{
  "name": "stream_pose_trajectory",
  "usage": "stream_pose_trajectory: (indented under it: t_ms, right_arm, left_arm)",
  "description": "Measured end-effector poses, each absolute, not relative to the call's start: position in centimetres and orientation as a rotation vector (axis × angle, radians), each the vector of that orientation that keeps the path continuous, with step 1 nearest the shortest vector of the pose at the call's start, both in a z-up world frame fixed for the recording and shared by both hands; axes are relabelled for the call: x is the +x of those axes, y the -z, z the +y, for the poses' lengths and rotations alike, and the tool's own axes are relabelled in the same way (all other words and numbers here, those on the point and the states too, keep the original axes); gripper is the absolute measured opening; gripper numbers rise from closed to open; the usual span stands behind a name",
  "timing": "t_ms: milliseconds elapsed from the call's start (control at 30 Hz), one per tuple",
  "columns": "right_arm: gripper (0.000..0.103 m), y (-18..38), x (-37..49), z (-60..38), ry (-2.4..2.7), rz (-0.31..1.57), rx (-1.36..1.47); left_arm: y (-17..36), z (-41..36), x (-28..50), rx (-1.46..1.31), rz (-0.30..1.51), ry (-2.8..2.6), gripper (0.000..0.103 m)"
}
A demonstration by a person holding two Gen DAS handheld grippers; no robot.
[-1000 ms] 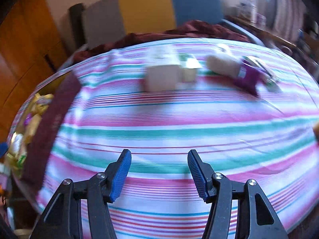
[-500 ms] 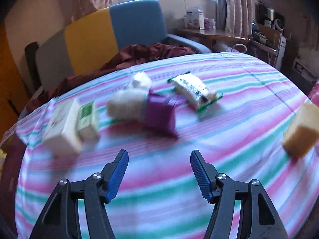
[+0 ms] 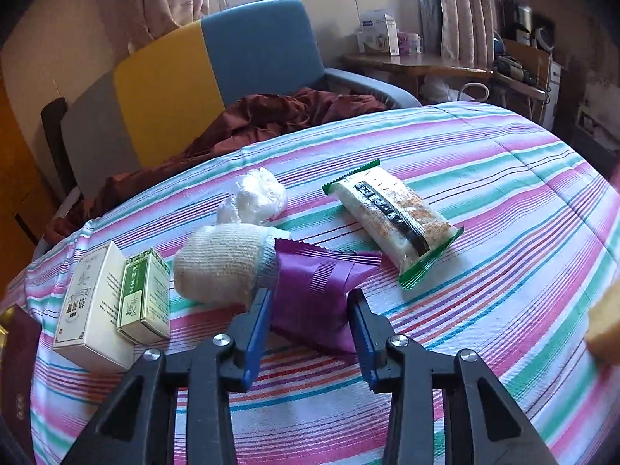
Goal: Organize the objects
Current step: 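Grasp the purple packet with the right tool, then grasp the white printed box with the left tool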
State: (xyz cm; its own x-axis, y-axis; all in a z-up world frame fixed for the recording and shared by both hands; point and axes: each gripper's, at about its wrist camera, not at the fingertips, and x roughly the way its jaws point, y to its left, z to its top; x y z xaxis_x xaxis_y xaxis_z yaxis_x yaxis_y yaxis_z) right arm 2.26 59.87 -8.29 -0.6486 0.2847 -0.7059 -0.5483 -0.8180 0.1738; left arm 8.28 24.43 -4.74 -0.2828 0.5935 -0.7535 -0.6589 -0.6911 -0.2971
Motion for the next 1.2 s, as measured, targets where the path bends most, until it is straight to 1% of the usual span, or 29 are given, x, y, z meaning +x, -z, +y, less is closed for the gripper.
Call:
stream_pose_trajectory:
  t_ms: [267, 367, 433, 567, 633, 800, 900, 1033, 1067, 1133, 1200]
  right_arm:
    - [0.038, 8.2, 4.6, 59.3, -2.421, 0.551, -0.895]
    - [0.038, 8.2, 5.7, 58.7, -2.413, 0.551, -0.871]
    - [0.038, 8.3, 6.1, 58.3, -2.421, 0.553, -0.876]
    - [0.038, 8.3, 6.3, 57.6, -2.428, 0.522, -0.871]
    - [0.038, 8.3, 6.3, 57.5, -2.431, 0.508, -0.875]
    - [0.038, 8.4, 6.2, 57.4, -2.433, 0.495, -0.871]
    - [0.038, 8.5, 6.1, 57.2, -2.431, 0.478, -0.869]
    - [0.038, 8.5, 6.0, 57.1, -2.427, 0.459, -0.869]
    - [0.038, 8.5, 6.0, 57.0, -2.427, 0.455, -0.868]
    - [0.038, 8.5, 6.0, 57.0, -2.428, 0.453, -0.868]
    - [0.038, 8.5, 6.1, 57.0, -2.431, 0.459, -0.864]
  left_arm:
    - [4.0, 27.1, 5.6, -1.15, 0.072, -2.041, 0.064]
    - [3.7, 28.9, 4.0, -1.135, 0.096, -2.074, 0.064]
    - [3.8, 30.0, 3.0, -1.135, 0.102, -2.082, 0.068]
    - [3.9, 33.3, 0.3, -1.152, 0.112, -2.12, 0.07]
    - [3.9, 34.9, -1.0, -1.155, 0.107, -2.154, 0.079]
    - [3.8, 39.4, -3.5, -1.163, 0.128, -2.219, 0.081]
    - [4.1, 42.2, -4.6, -1.153, 0.219, -2.244, 0.081]
    - [4.9, 43.3, -5.9, -1.145, 0.288, -2.302, 0.08]
    - [5.0, 43.0, -6.2, -1.145, 0.286, -2.313, 0.079]
    - [5.1, 41.9, -6.3, -1.143, 0.274, -2.341, 0.071]
    - [4.9, 40.6, -6.2, -1.13, 0.27, -2.377, 0.071]
